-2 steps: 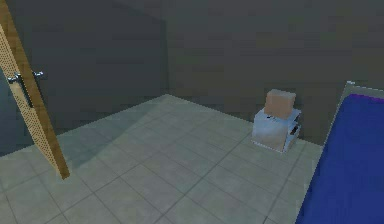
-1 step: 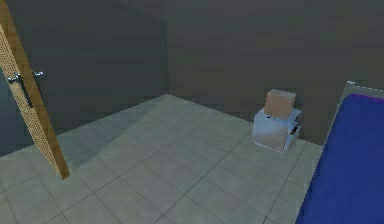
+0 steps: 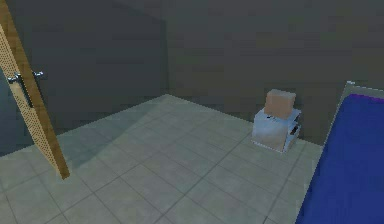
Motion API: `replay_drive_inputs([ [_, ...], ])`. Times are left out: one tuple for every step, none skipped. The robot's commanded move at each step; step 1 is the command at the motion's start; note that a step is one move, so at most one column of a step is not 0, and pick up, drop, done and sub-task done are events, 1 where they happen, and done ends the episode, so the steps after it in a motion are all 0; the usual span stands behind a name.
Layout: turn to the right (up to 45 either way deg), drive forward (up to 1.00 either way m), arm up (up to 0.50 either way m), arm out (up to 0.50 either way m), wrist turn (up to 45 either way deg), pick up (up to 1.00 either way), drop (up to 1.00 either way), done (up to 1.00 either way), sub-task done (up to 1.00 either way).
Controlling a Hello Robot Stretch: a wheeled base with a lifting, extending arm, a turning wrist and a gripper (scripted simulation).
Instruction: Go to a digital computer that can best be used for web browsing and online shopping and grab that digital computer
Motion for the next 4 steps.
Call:
replay_drive_inputs([
  [0.0,0.0,0.0,0.0,45.0,0.0,0.0,0.0,0.0],
  [0.0,0.0,0.0,0.0,45.0,0.0,0.0,0.0,0.0],
  [0.0,0.0,0.0,0.0,21.0,0.0,0.0,0.0,0.0],
  [0.0,0.0,-0.3,0.0,0.0,0.0,0.0,0.0,0.0],
])
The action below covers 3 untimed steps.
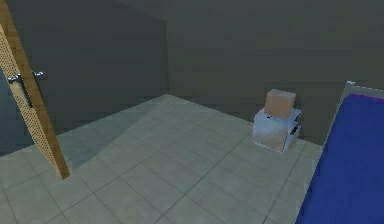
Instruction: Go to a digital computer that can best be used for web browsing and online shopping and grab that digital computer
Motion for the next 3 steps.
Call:
replay_drive_inputs([
  [0.0,0.0,0.0,0.0,0.0,1.0,0.0,0.0,0.0],
  [0.0,0.0,0.1,0.0,0.0,0.0,0.0,0.0,0.0],
  [0.0,0.0,0.0,0.0,0.0,0.0,0.0,1.0,0.0],
])
